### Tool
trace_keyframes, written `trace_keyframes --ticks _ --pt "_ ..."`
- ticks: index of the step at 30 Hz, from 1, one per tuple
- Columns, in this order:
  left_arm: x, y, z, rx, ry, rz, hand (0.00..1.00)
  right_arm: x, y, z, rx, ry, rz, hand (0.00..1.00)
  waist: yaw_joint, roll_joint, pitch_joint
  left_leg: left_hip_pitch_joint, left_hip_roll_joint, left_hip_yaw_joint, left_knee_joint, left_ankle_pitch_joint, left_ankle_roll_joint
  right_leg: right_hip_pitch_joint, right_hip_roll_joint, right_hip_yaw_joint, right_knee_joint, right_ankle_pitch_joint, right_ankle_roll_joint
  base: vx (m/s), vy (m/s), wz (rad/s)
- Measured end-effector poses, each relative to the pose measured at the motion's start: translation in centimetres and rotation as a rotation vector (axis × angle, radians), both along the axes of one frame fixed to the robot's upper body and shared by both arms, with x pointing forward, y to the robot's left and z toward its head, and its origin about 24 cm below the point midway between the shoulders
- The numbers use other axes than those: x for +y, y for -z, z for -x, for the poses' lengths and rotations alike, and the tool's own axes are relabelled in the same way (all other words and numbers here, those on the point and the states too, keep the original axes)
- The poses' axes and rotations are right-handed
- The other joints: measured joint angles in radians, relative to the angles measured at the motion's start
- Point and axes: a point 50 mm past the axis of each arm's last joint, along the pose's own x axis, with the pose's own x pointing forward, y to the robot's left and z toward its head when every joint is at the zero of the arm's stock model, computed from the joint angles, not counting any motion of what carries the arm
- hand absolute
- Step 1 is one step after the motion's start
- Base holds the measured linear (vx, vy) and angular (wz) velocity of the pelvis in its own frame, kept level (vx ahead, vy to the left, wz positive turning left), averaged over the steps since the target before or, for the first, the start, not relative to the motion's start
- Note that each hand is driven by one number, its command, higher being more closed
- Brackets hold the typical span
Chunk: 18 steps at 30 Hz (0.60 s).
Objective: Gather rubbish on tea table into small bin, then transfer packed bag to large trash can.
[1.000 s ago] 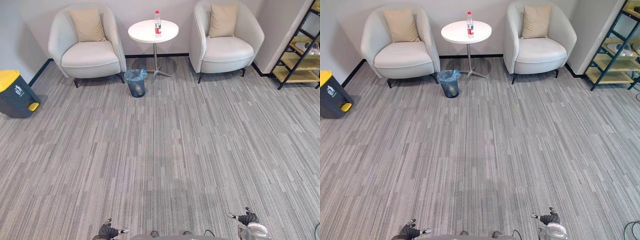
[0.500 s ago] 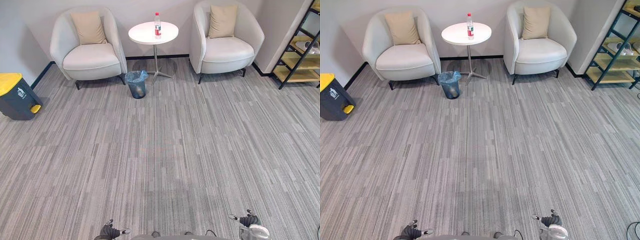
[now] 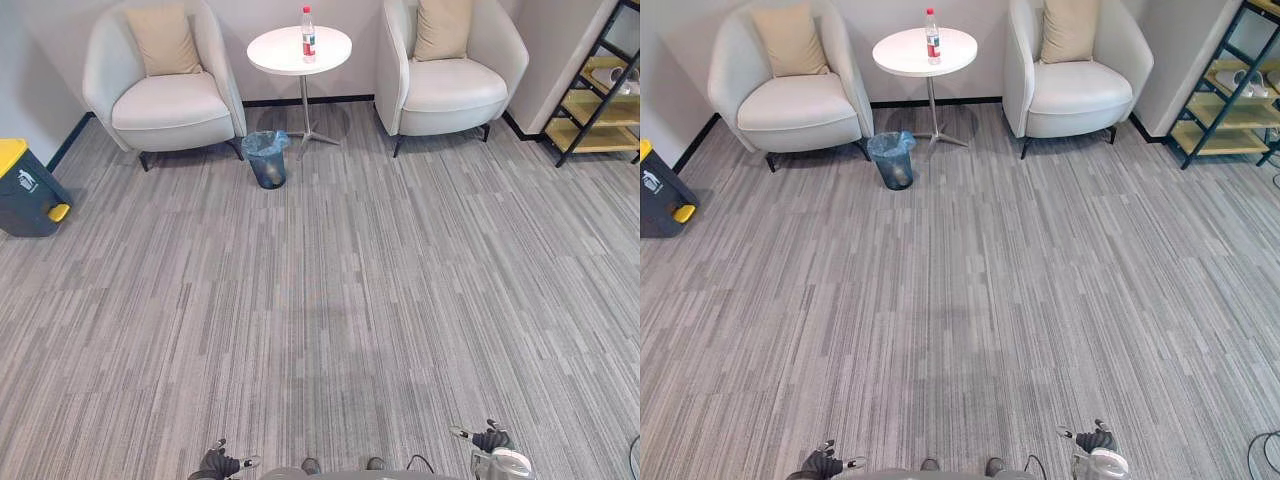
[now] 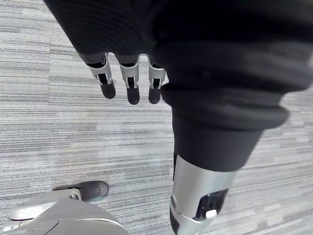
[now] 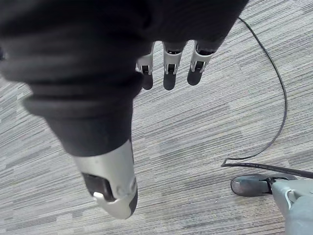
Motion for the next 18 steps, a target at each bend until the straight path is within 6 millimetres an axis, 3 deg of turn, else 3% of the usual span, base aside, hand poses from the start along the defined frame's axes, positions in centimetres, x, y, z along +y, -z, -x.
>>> trace_keyframes --ticks 4,7,9,12,15,17,18 --pt "0.0 0.0 -0.2 -0.004 0.001 0.0 0.0 0.1 -0.3 -1.0 -0.023 -0.001 0.001 0.0 0.004 0.01 0.017 -0.069 0.01 0.044 0.104 -0.07 0.02 -0.072 0.001 0.042 0.084 -0.038 0.015 0.03 0.029 -0.34" --pt "0.0 -0.1 -0.3 -0.007 -0.001 0.0 0.0 0.2 -0.1 -0.6 -0.021 0.023 -0.009 0.0 0.003 0.014 0.034 -0.078 0.004 0.058 0.174 -0.132 0.038 -0.152 -0.02 0.033 0.292 -0.14 0.076 0.07 0.06 -0.18" --pt "0.1 -0.1 -0.3 -0.009 -0.01 0.001 0.0 0.6 0.1 -0.1 -0.016 0.046 -0.028 0.0 0.004 0.013 0.041 -0.049 -0.012 0.065 0.179 -0.146 0.048 -0.267 -0.057 -0.009 0.576 -0.177 0.108 0.12 0.094 -0.02" --pt "0.4 -0.2 -0.4 -0.013 -0.023 -0.006 0.0 1.7 0.7 0.9 0.005 0.063 -0.065 0.0 0.003 0.006 0.063 0.038 -0.038 0.053 0.153 -0.174 0.071 -0.377 -0.123 -0.074 0.871 -0.203 0.084 0.21 0.042 0.09" --pt "0.1 -0.2 -0.9 -0.026 -0.025 0.0 0.0 1.9 0.7 0.7 0.001 0.055 -0.068 0.0 -0.001 0.012 0.068 0.082 -0.024 0.034 0.13 -0.194 0.075 -0.443 -0.124 -0.127 0.858 -0.236 0.06 0.24 -0.026 0.17" --pt "0.1 -0.4 -2.0 -0.052 -0.02 -0.001 0.0 1.8 0.6 0.3 -0.006 0.042 -0.062 0.0 -0.014 0.03 0.08 0.114 0.017 0.005 0.101 -0.203 0.067 -0.489 -0.099 -0.191 0.693 -0.22 0.04 0.35 -0.106 0.42" --pt "0.2 -0.5 -2.2 -0.056 -0.018 -0.002 0.0 1.8 0.5 0.2 -0.005 0.036 -0.059 0.0 -0.028 0.022 0.078 0.126 0.032 -0.015 0.091 -0.203 0.063 -0.493 -0.084 -0.2 0.599 -0.183 0.021 0.52 -0.184 0.73"
